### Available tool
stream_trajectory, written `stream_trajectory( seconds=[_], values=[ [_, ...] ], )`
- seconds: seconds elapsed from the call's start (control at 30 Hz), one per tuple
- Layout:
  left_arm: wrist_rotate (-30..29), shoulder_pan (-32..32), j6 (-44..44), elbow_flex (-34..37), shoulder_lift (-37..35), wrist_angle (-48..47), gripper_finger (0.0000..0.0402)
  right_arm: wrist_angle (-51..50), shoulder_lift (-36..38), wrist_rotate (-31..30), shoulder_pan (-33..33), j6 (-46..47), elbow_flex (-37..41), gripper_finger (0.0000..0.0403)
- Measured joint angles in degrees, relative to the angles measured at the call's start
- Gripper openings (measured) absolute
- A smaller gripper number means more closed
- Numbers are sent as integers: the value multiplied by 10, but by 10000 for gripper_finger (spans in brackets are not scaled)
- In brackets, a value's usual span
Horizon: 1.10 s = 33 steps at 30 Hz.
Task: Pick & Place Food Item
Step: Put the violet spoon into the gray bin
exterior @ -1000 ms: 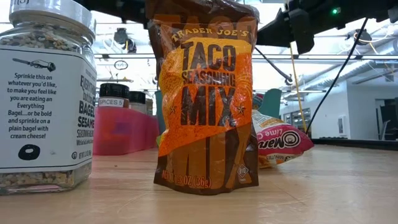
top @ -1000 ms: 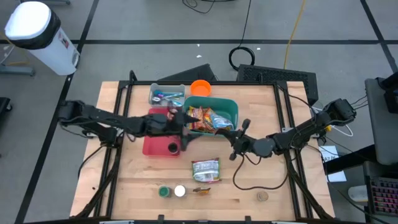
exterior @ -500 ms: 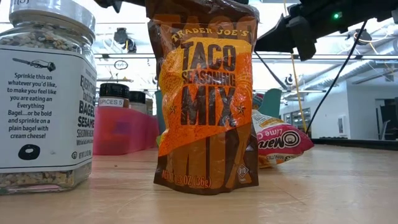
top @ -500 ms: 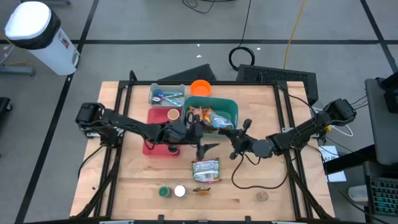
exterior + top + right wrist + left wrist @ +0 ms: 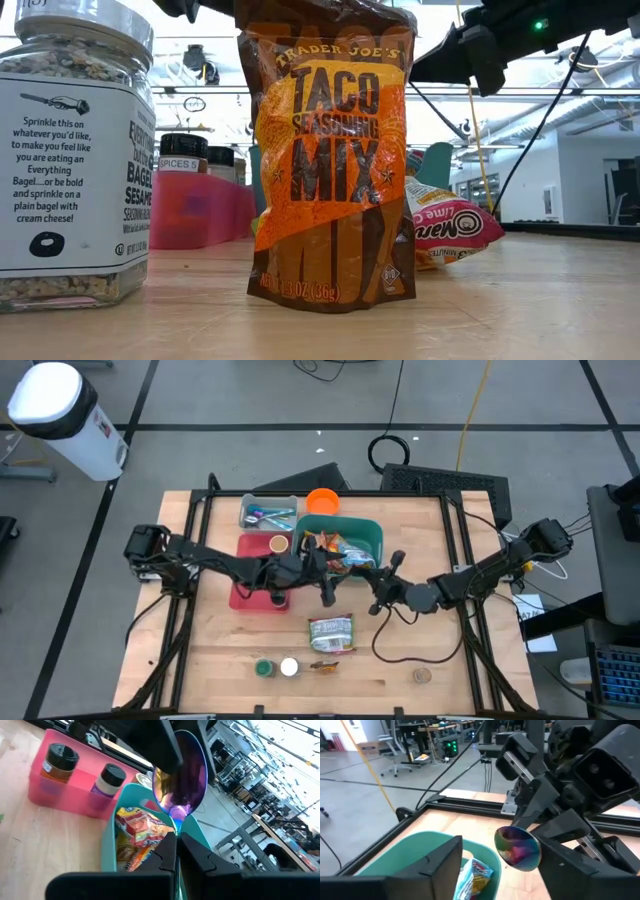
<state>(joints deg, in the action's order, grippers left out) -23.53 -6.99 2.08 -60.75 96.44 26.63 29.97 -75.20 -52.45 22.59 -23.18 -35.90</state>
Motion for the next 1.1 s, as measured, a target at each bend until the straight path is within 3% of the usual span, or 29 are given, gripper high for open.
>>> stream_trajectory(
  seconds=[0.17,0.43,0.57,0.73,0.93,1.1],
  values=[
    [4,13,26,0,0,-23,179,0,0,-1,0,0,0,0],
    [64,32,37,0,0,-50,15,-2,0,37,0,2,0,1],
    [62,33,25,0,-6,-70,15,-12,0,47,0,20,0,2],
    [-3,35,12,4,-59,-147,9,-12,0,56,2,96,0,19],
    [-34,34,-1,75,-158,-129,7,5,10,62,23,129,0,99],
    [-63,42,1,185,-282,-86,6,15,25,62,45,132,0,163]
  ],
)
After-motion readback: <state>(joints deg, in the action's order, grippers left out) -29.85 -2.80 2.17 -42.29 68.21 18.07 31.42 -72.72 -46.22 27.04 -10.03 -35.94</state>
